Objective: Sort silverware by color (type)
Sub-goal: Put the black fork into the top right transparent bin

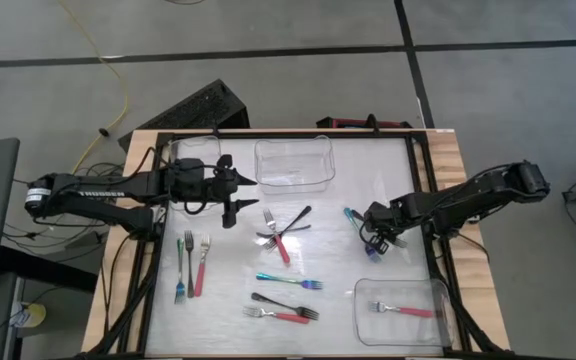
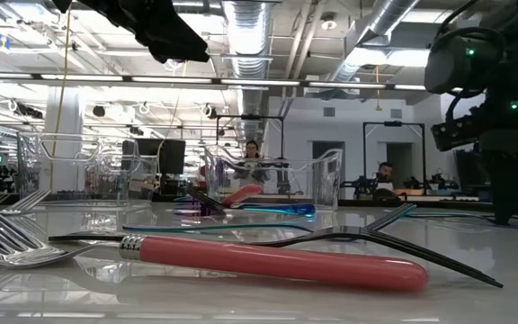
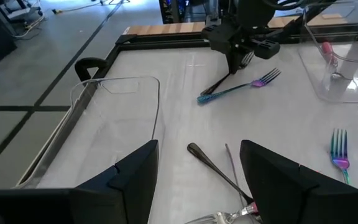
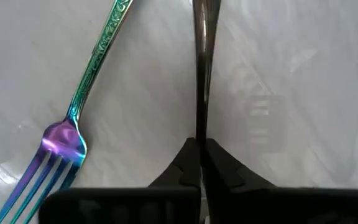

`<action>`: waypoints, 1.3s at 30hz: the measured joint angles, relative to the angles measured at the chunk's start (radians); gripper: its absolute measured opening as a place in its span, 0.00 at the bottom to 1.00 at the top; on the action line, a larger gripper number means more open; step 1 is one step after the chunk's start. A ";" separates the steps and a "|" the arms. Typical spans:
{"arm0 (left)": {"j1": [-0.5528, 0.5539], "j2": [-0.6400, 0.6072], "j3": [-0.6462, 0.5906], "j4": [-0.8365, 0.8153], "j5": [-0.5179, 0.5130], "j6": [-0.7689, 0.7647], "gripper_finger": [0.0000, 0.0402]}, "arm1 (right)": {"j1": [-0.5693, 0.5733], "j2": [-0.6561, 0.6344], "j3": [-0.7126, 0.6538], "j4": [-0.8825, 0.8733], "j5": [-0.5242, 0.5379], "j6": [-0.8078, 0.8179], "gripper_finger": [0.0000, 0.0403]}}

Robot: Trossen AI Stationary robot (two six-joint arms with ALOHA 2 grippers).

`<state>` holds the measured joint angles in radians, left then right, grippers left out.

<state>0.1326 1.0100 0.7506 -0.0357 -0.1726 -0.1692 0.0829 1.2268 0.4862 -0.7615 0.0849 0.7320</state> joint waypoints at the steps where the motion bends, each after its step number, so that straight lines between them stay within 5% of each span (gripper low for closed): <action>1: 0.000 0.000 0.000 0.000 0.000 0.000 0.53 | -0.001 0.003 0.012 -0.019 0.006 0.000 0.05; 11: 0.000 0.000 0.000 0.001 0.020 -0.046 0.53 | -0.041 0.005 0.238 -0.435 0.150 0.004 0.05; 15: 0.018 0.013 0.000 0.011 0.110 -0.292 0.53 | -0.004 0.000 0.338 -0.391 0.180 -0.029 0.05; 19: 0.089 0.081 -0.001 0.084 0.326 -0.614 0.53 | 0.074 0.009 0.422 -0.263 0.218 -0.112 0.05; 23: 0.146 0.169 0.042 0.154 0.454 -0.772 0.53 | 0.140 0.054 0.513 -0.194 0.294 -0.158 0.05; 39: 0.142 0.391 0.156 0.153 0.540 -0.812 0.53 | 0.129 0.433 0.897 -0.163 0.366 -0.478 0.05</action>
<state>0.2745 1.4007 0.9062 0.1176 0.3672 -0.9813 0.2118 1.6603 1.3829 -0.9244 0.4507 0.2542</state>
